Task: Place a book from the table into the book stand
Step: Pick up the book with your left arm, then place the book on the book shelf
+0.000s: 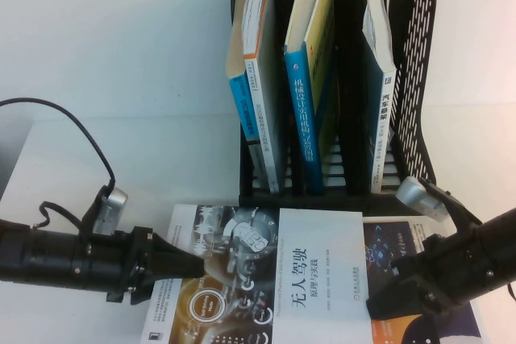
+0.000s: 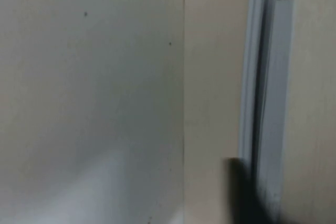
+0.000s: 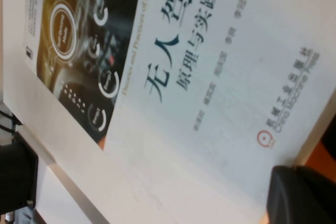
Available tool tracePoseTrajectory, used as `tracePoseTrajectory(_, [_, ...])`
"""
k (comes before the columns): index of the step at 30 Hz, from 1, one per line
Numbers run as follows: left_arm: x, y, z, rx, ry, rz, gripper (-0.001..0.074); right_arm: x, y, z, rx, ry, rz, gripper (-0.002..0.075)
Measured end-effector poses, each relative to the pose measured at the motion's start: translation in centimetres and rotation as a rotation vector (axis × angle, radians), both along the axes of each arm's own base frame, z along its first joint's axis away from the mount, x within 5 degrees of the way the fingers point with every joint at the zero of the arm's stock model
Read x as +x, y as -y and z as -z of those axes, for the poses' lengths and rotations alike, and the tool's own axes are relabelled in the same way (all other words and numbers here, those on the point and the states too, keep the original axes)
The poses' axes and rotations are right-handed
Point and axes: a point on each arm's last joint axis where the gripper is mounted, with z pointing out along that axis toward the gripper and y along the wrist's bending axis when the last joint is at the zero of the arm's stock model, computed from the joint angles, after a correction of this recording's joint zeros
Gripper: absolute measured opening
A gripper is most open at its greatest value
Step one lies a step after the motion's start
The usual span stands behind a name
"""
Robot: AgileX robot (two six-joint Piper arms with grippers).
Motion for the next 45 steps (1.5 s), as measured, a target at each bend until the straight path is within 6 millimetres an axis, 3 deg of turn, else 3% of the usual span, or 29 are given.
tracePoseTrajectory(2, [0.0,-0.1,-0.1,-0.005,0.013,0.005,0.0195,0.0,0.0,0.0,0.000,0.000,0.000,-0.0004])
tracePoseTrajectory(3, [0.0,-0.2,-0.4,-0.013,0.025,0.008,0.0139,0.0,0.0,0.0,0.000,-0.002,0.002,-0.0004])
tracePoseTrajectory(5, [0.0,-0.6,-1.2,-0.017,0.046,0.004,0.0100,0.0,0.0,0.0,0.000,-0.006,0.004,-0.0004])
tracePoseTrajectory(10, [-0.3,-1.7,-3.8,0.016,0.099,-0.018,0.0100,-0.1,0.0,-0.9,0.000,0.025,0.012,-0.0004])
tracePoseTrajectory(17, [-2.0,-1.8,-10.1,0.046,0.212,-0.077,0.0099,-0.1,0.8,-4.7,-0.033,0.209,0.118,-0.0004])
tracePoseTrajectory(26, [-7.5,-2.0,-18.9,0.165,0.347,-0.232,0.0099,-2.2,2.5,-10.0,-0.105,0.377,0.243,-0.0004])
tracePoseTrajectory(31, [-10.7,-1.2,-24.6,0.297,0.478,-0.267,0.0099,-3.4,3.8,-11.1,-0.215,0.399,0.286,-0.0004])
tracePoseTrajectory(35, [-11.9,-0.3,-27.8,0.373,0.518,-0.268,0.0099,-4.1,4.5,-11.4,-0.289,0.415,0.279,-0.0004])
tracePoseTrajectory(40, [-11.8,2.0,-29.6,0.374,0.543,-0.205,0.0099,-5.0,4.6,-11.6,-0.296,0.396,0.256,-0.0004])
tracePoseTrajectory(45, [-10.1,4.9,-29.4,0.416,0.506,-0.153,0.0099,-5.3,4.8,-11.6,-0.323,0.391,0.226,-0.0004])
